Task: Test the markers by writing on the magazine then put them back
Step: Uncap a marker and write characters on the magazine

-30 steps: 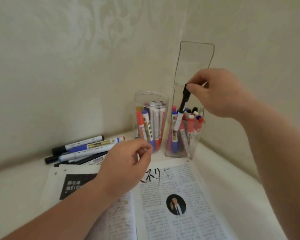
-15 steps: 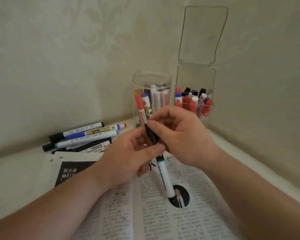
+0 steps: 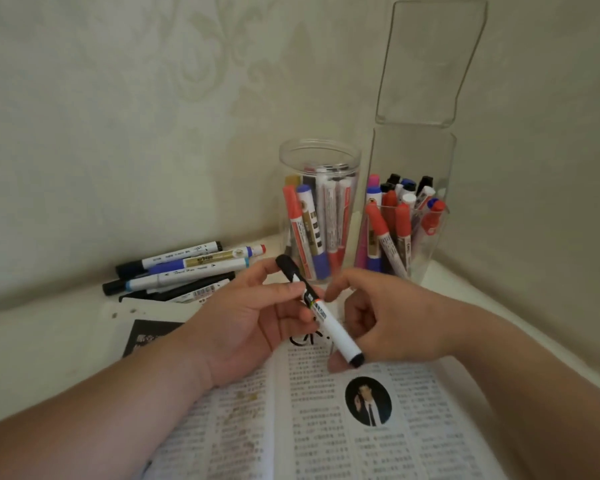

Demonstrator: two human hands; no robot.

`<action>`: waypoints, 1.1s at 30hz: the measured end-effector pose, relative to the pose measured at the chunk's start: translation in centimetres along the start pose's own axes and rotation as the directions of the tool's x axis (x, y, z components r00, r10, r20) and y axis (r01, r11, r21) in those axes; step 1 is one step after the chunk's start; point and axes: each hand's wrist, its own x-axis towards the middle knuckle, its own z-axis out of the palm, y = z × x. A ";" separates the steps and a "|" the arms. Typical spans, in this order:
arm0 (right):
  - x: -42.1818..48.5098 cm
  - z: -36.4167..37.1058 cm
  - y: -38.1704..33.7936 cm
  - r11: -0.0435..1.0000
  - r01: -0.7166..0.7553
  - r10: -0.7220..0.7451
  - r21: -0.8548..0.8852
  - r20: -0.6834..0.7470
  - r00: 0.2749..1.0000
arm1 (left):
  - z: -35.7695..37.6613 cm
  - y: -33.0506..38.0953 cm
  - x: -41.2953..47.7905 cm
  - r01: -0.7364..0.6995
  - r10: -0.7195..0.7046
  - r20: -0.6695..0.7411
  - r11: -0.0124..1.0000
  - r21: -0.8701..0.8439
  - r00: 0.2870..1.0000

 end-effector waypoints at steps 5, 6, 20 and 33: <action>-0.5 0.1 -0.3 0.989 0.008 -0.010 0.149 0.013 1.000 | -0.1 0.2 -1.2 0.032 -0.036 -0.089 0.998 -0.045 0.995; -0.6 0.5 -0.3 0.990 0.040 -0.037 0.133 -0.026 0.999 | -0.2 0.3 -1.3 0.041 -0.043 -0.077 0.999 -0.033 0.996; 0.5 1.0 -0.2 0.643 0.434 0.039 0.631 -0.592 0.805 | 0.9 1.3 0.9 -0.279 0.286 0.287 -0.070 0.958 0.914; 0.6 1.3 -0.3 0.701 0.437 -0.058 0.563 -0.566 0.822 | 0.8 -0.4 0.5 -0.410 0.278 0.374 0.085 0.908 0.885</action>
